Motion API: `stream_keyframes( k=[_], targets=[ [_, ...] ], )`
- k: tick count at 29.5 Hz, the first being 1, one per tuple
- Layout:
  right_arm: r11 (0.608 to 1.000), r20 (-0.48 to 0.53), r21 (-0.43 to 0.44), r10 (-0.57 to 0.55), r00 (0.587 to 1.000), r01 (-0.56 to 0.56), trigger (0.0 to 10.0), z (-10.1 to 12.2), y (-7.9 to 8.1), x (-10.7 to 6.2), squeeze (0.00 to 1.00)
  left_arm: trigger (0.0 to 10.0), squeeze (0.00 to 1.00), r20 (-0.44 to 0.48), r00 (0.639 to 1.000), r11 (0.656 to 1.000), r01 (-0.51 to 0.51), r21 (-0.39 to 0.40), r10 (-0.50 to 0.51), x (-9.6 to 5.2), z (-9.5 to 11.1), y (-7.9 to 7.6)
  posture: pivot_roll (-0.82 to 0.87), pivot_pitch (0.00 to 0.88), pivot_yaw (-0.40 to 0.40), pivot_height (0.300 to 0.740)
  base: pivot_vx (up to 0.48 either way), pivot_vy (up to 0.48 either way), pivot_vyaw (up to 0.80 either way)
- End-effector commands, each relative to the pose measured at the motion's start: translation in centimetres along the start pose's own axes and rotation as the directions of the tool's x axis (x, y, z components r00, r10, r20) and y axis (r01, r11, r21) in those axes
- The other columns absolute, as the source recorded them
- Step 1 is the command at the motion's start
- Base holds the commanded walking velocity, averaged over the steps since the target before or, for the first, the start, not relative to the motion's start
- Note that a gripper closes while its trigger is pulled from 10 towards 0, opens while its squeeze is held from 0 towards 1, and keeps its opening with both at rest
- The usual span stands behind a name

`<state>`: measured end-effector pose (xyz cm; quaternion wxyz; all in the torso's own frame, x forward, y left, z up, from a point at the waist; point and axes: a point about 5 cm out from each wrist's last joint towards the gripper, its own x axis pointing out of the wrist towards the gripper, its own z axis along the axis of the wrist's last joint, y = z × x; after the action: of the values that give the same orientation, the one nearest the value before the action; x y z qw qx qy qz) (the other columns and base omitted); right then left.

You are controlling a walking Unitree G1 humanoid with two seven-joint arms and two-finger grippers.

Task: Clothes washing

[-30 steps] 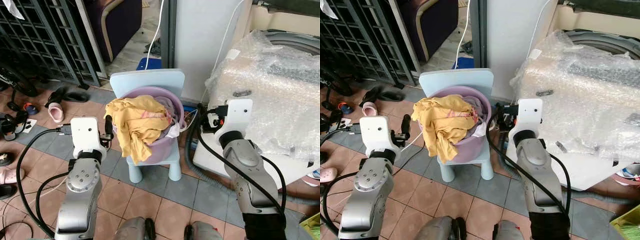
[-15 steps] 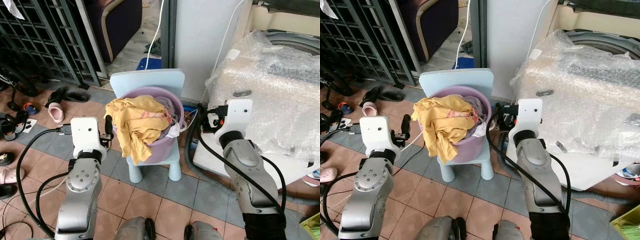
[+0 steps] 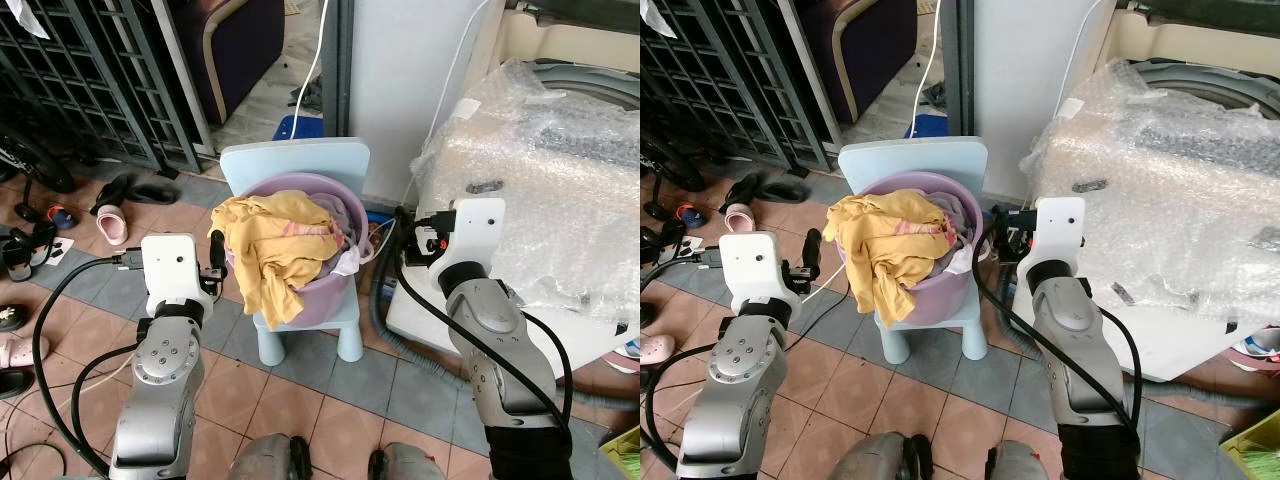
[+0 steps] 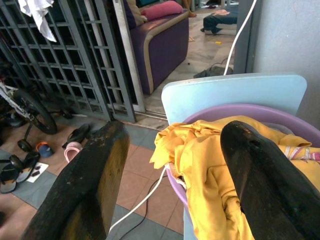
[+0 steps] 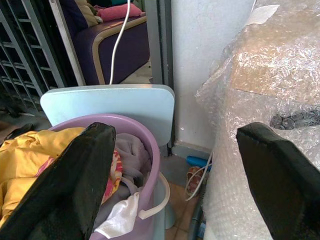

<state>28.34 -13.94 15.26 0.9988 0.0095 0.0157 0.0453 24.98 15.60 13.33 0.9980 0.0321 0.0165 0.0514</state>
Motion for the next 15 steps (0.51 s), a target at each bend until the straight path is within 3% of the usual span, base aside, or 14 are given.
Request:
stream_keyframes(
  k=[1, 4, 5, 6, 10, 15],
  targets=[
    [0.992, -0.032, 0.008, 0.123, 0.992, -0.123, 10.0, -0.6, 0.4, -0.8, 0.00, 10.0, 0.00, -0.138, 0.990, 0.997, -0.027, -0.072, 0.017, -0.6, -1.5, 1.2, -0.01, 0.000, 0.049, 0.740, 0.000, 0.000, 0.00],
    [0.996, -0.004, -0.018, 0.085, 0.996, -0.086, 10.0, -0.4, 0.1, -0.9, 0.00, 10.0, 0.00, -0.142, 0.990, 0.997, -0.028, -0.073, 0.017, -0.7, -1.6, 1.1, -0.01, 0.000, 0.045, 0.740, 0.000, 0.000, 0.00],
    [1.000, -0.012, 0.013, 0.002, 1.000, -0.002, 10.0, -1.1, -1.5, -1.0, 0.00, 10.0, 0.00, -0.086, 0.995, 0.997, 0.054, -0.061, -0.060, -0.6, -1.3, -0.5, -0.04, 0.040, 0.063, 0.740, 0.000, 0.000, 0.00],
    [0.999, -0.019, 0.029, -0.014, 1.000, 0.015, 10.0, -1.4, -1.9, -1.1, 0.00, 10.0, 0.00, -0.068, 0.994, 0.995, 0.079, -0.055, -0.083, -0.5, -1.2, -1.0, -0.04, 0.038, 0.064, 0.740, 0.000, 0.000, 0.00],
    [0.999, -0.007, 0.046, 0.017, 1.000, -0.017, 10.0, -1.2, -1.6, -0.9, 0.00, 10.0, 0.00, -0.057, 0.994, 0.995, 0.087, -0.052, -0.090, -0.3, -1.0, -1.1, -0.04, 0.038, 0.067, 0.740, 0.000, 0.000, 0.00],
    [0.999, -0.009, 0.020, 0.029, 1.000, -0.029, 10.0, -1.3, -1.3, -0.9, 0.00, 10.0, 0.00, -0.074, 0.994, 0.995, 0.080, -0.056, -0.084, -0.4, -1.2, -1.0, -0.04, 0.040, 0.066, 0.740, 0.000, 0.000, 0.80]
  ],
)
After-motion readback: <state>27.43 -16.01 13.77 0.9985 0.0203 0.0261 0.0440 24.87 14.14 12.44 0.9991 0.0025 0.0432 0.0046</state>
